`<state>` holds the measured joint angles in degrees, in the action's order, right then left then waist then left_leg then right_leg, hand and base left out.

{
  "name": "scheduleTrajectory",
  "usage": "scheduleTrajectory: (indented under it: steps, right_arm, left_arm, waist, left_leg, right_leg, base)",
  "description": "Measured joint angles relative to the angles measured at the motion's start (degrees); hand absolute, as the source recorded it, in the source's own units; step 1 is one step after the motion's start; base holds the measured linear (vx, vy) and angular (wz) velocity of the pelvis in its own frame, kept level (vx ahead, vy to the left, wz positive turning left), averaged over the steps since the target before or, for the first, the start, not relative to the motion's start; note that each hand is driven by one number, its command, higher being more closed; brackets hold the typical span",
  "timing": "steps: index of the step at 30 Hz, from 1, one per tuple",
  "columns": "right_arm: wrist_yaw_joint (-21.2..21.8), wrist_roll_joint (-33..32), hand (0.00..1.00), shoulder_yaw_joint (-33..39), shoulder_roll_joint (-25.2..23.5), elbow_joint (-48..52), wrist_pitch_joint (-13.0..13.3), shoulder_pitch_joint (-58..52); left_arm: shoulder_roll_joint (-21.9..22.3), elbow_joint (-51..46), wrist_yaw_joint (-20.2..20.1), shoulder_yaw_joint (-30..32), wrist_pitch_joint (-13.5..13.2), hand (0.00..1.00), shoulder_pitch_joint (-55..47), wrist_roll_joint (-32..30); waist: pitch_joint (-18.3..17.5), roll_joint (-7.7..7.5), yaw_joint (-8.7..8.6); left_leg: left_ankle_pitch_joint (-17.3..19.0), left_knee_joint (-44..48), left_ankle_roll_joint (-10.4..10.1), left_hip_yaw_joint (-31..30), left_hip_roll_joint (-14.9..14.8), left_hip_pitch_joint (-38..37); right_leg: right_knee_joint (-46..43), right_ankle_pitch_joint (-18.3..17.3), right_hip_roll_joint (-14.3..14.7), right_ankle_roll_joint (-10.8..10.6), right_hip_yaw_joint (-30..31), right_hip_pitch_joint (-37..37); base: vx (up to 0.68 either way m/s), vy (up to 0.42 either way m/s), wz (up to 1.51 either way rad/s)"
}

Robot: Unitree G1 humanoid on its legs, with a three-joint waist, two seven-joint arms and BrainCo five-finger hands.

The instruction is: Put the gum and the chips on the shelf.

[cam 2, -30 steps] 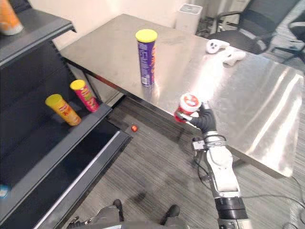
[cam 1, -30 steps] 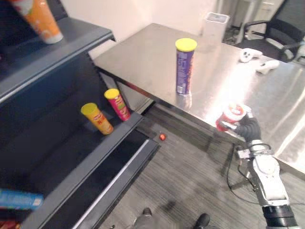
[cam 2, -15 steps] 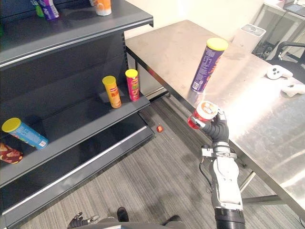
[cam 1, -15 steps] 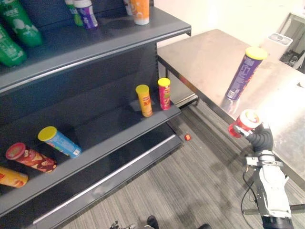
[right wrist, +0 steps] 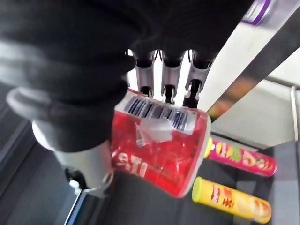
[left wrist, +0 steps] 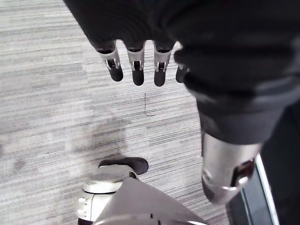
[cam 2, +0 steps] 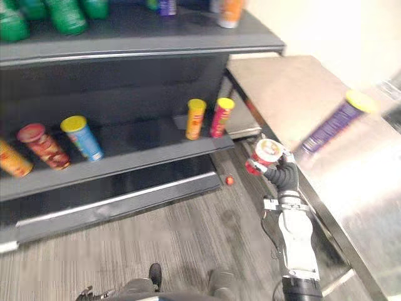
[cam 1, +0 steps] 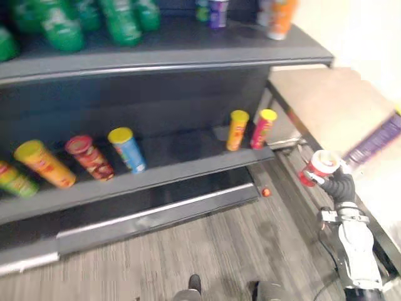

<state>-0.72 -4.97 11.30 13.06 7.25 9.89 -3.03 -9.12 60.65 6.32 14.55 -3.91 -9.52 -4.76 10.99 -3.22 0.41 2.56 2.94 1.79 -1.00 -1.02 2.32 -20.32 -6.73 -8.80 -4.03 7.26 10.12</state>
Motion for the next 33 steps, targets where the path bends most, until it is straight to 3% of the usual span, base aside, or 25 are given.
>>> scheduleTrajectory:
  steps: [2, 4, 5, 6, 8, 11, 15, 26, 33]
  right_arm:
    - [0.09, 0.0, 1.0, -0.11, -0.02, 1.42, 0.01, -1.16]
    - [0.39, 0.0, 1.0, -0.67, -0.07, 1.56, 0.02, -1.13]
    - [0.5, -0.01, 1.0, -0.68, 0.22, 1.37, 0.0, -0.51]
    - [0.68, -0.04, 1.0, -0.69, 0.23, 1.4, 0.06, 0.35]
    - [0.85, -0.06, 1.0, -0.53, 0.23, 1.29, -0.04, 0.57]
    - [1.15, -0.11, 1.0, -0.43, 0.23, 1.25, -0.35, 0.5]
    - [1.28, -0.11, 1.0, -0.53, -0.19, 1.1, -0.32, 0.45]
    - [0.65, 0.0, 1.0, -2.08, -0.88, -4.01, -0.47, -1.4]
    - [-0.17, -0.01, 1.0, -2.94, -0.85, -5.28, -0.49, 3.97]
  left_arm:
    - [-0.06, 0.33, 0.06, 0.1, -0.6, 0.0, 0.64, 0.05]
    - [-0.75, 0.36, 0.15, 0.8, -0.63, 0.0, 0.49, 0.16]
    - [-0.31, 0.58, 0.19, 1.33, -0.57, 0.0, 0.33, 0.19]
    - [0.62, 0.64, 0.05, 1.52, -0.53, 0.0, -0.18, 0.54]
    - [1.42, 0.92, 0.02, 1.66, -0.47, 0.0, -1.01, 2.39]
    - [2.06, 0.9, -0.13, 2.2, -0.42, 0.0, -1.59, 2.39]
    - [2.42, 0.76, -0.44, 2.15, -0.44, 0.0, -1.32, 2.37]
    - [1.84, -0.36, -0.37, 2.15, -0.54, 0.0, -0.96, 2.35]
    - [1.82, -0.21, -0.35, 2.15, -0.53, 0.0, -0.79, 2.35]
  waist:
    - [0.35, -0.85, -0.42]
    - [0.57, -2.35, 0.36]
    - [0.46, -2.08, 1.37]
    - [0.36, -0.59, 1.39]
    - [0.24, 0.93, 1.28]
    - [0.16, 0.92, 0.95]
    - [-0.15, -0.28, 1.02]
    - [-2.14, -0.67, 0.23]
    - [-3.09, -0.88, -0.01]
  left_leg:
    - [1.08, 3.25, -0.72, -4.5, 2.14, 0.96]
    - [4.09, 8.2, -1.75, -7.78, 4.35, 2.77]
    - [5.57, 10.43, -2.84, -7.94, 3.7, 3.79]
    - [5.93, 11.05, -3.74, -8.53, 2.03, 4.95]
    - [4.96, 10.16, -5.27, -9.51, -0.05, 5.31]
    - [3.35, 6.3, -7.11, -11.25, -2.19, 3.59]
    - [2.12, 3.03, -7.44, -11.73, -2.68, 2.21]
    - [-0.98, -4.28, -6.85, -10.02, -2.37, -1.93]
    - [-2.73, -7.5, -6.63, -7.85, -2.82, -3.27]
  right_leg:
    - [3.02, 1.2, -0.94, -1.98, -0.79, -1.26]
    - [6.15, 3.12, -1.71, -2.9, -2.74, -2.78]
    - [6.33, 0.39, -1.61, -4.64, -4.18, -3.72]
    - [6.68, -0.32, -0.25, -3.38, -5.95, -3.49]
    - [7.42, -0.21, 1.11, -2.85, -8.62, -3.79]
    - [9.34, 0.15, 2.72, -1.94, -11.43, -5.84]
    - [10.98, 0.28, 2.99, -1.74, -12.03, -6.85]
    - [15.58, 1.9, 2.08, -2.64, -11.42, -9.27]
    - [18.27, 4.13, 2.39, -2.8, -9.61, -9.29]
  base:
    - [0.09, -0.164, 1.75]
    - [0.1, -0.291, 1.21]
    - [0.08, -0.31, 0.67]
    - [0.08, -0.245, 0.62]
    - [0.08, -0.209, 0.45]
    - [0.14, -0.194, 0.34]
    - [0.11, -0.061, 0.08]
    - [0.03, 0.021, -0.05]
    - [-0.03, 0.012, -0.15]
